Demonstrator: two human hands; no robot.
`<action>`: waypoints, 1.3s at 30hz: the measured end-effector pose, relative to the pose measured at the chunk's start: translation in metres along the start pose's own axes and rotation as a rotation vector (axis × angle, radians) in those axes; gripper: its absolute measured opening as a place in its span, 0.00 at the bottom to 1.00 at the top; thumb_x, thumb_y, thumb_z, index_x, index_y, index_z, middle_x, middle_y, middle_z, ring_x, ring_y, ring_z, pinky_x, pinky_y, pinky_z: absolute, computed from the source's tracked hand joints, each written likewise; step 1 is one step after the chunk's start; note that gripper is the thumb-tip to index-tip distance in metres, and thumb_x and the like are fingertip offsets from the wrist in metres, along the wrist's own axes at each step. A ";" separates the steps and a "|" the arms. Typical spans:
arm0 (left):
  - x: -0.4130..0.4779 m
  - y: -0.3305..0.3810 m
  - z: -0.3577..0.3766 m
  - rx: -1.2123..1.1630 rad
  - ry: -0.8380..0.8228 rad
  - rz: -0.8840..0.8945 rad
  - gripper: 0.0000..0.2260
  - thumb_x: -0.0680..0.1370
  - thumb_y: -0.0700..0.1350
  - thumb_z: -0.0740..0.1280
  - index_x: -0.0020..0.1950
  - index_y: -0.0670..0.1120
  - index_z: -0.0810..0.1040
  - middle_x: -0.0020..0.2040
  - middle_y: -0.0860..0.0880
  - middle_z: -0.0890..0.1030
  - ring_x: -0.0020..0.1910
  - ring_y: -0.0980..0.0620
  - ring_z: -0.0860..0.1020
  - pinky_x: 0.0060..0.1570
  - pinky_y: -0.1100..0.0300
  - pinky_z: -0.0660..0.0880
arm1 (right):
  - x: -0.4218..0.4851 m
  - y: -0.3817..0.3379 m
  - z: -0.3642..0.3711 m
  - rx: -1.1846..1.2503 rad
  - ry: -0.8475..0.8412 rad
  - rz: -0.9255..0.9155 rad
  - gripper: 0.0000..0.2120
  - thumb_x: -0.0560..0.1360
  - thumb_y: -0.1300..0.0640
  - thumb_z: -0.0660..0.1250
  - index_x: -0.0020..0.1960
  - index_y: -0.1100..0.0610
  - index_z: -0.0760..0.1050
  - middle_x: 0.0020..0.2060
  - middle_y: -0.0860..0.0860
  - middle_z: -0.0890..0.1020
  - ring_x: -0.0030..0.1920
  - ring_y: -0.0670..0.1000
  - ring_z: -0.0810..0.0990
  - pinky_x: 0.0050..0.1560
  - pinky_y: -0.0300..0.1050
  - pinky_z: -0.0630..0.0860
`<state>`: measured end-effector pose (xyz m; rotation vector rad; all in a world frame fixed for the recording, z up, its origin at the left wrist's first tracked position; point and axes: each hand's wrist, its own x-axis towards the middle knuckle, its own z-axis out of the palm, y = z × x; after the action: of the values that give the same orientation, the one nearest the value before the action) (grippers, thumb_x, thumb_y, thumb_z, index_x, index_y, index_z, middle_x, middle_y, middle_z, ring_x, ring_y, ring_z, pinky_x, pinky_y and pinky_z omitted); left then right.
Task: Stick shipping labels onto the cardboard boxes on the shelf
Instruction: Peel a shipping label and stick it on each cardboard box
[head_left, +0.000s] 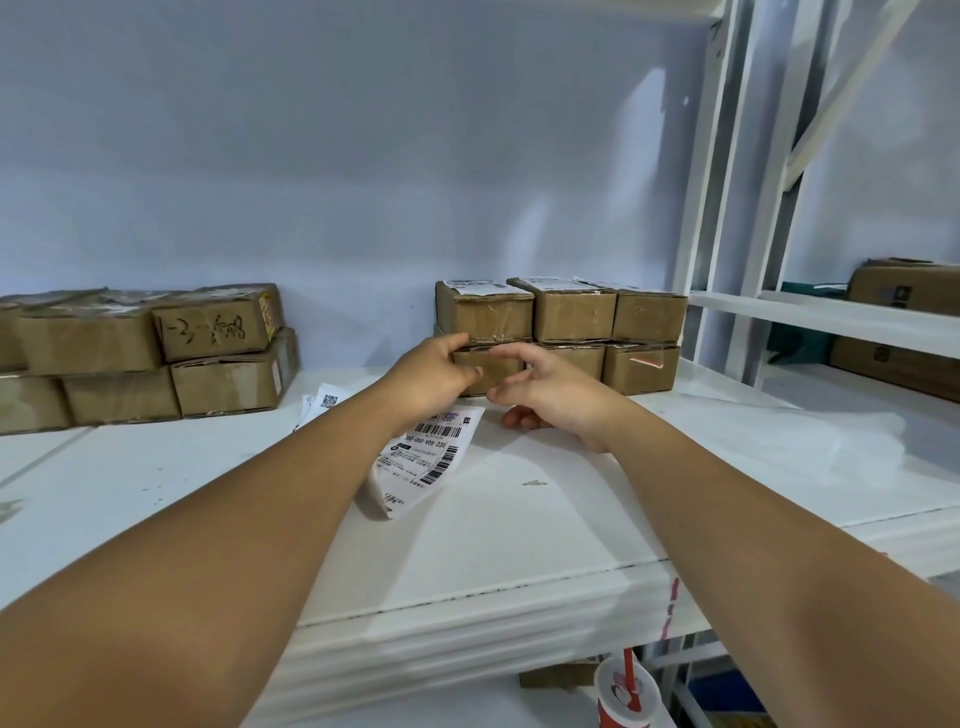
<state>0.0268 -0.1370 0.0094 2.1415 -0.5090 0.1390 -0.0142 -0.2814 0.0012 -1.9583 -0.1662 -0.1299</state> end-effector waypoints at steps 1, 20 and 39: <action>0.001 -0.001 0.000 0.009 0.000 -0.005 0.25 0.78 0.44 0.64 0.75 0.51 0.62 0.54 0.51 0.73 0.46 0.48 0.77 0.43 0.59 0.72 | 0.000 0.000 0.000 -0.001 -0.003 -0.002 0.20 0.75 0.63 0.67 0.63 0.49 0.68 0.38 0.47 0.78 0.33 0.48 0.77 0.39 0.40 0.73; -0.002 -0.007 -0.026 0.587 0.345 0.171 0.08 0.78 0.44 0.60 0.51 0.48 0.78 0.56 0.48 0.74 0.53 0.47 0.74 0.47 0.55 0.73 | 0.005 -0.004 0.007 -0.015 0.114 -0.065 0.08 0.77 0.61 0.66 0.53 0.51 0.75 0.38 0.50 0.78 0.32 0.46 0.76 0.33 0.36 0.71; -0.036 -0.098 -0.139 0.788 0.629 -0.118 0.35 0.72 0.43 0.71 0.74 0.49 0.57 0.75 0.43 0.53 0.74 0.40 0.52 0.68 0.41 0.57 | 0.052 -0.061 0.130 -0.233 0.025 0.048 0.15 0.71 0.62 0.67 0.54 0.70 0.77 0.39 0.58 0.78 0.41 0.51 0.72 0.43 0.43 0.68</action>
<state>0.0468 0.0359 0.0062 2.6760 0.0757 1.0516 0.0281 -0.1355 0.0155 -2.1901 -0.0913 -0.1476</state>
